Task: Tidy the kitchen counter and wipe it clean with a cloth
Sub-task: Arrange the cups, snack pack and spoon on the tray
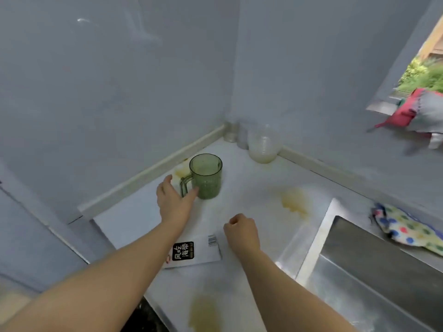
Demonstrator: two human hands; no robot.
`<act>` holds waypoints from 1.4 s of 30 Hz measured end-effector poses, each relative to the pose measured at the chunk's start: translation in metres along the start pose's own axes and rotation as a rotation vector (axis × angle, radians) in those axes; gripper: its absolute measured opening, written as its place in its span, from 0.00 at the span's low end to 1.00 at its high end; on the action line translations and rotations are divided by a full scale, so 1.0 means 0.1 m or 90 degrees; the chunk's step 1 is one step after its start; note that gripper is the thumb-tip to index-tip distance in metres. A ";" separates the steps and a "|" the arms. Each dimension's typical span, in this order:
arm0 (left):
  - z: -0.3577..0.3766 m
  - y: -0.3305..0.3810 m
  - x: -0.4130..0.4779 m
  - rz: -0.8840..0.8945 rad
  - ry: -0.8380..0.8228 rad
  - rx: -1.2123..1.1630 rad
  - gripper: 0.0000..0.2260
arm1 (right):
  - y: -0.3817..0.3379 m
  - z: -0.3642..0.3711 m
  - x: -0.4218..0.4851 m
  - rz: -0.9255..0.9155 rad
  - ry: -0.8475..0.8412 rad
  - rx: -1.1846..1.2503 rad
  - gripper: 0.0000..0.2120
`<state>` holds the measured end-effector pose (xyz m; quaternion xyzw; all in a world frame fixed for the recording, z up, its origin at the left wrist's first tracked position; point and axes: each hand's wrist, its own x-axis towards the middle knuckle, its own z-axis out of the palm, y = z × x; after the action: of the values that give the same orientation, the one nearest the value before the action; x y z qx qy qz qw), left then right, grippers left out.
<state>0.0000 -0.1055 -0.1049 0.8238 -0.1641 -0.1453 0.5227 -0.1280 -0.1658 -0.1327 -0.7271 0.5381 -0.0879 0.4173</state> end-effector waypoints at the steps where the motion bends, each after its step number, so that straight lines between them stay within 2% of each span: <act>1: -0.01 0.01 0.09 -0.004 -0.032 -0.035 0.34 | -0.05 0.08 0.02 0.001 0.000 -0.027 0.15; 4: 0.00 -0.03 0.32 -0.050 -0.103 -0.112 0.38 | -0.11 0.19 0.07 -0.015 0.022 -0.148 0.15; 7: 0.03 -0.06 0.42 -0.062 -0.149 -0.119 0.23 | -0.16 0.21 0.14 -0.015 0.024 -0.184 0.13; 11: 0.11 -0.10 0.46 -0.041 -0.177 -0.109 0.16 | -0.17 0.18 0.17 0.012 -0.003 -0.190 0.12; 15: 0.26 0.07 0.34 -0.017 -0.224 -0.110 0.15 | -0.03 0.08 0.15 0.057 0.041 -0.094 0.03; 20: 0.59 0.37 -0.15 0.060 -0.304 -0.107 0.12 | 0.33 -0.38 -0.03 0.119 0.205 0.046 0.03; 27: 1.08 0.71 -1.51 0.124 -0.495 -0.144 0.14 | 1.08 -1.27 -0.91 0.214 0.407 0.147 0.08; 30: 1.20 0.82 -2.29 0.152 -0.581 -0.148 0.14 | 1.50 -1.63 -1.52 0.246 0.475 0.175 0.05; 37: 1.53 0.94 -4.39 0.146 -0.786 -0.161 0.14 | 2.61 -2.41 -3.40 0.337 0.641 0.206 0.06; 42: 1.58 0.95 -5.79 0.127 -0.912 -0.158 0.14 | 3.34 -2.70 -4.63 0.417 0.751 0.214 0.06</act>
<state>-0.5998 -0.0278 -0.0443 0.4428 -0.5224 -0.6171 0.3875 -0.7080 0.0674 -0.0462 -0.2836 0.8458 -0.4199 0.1670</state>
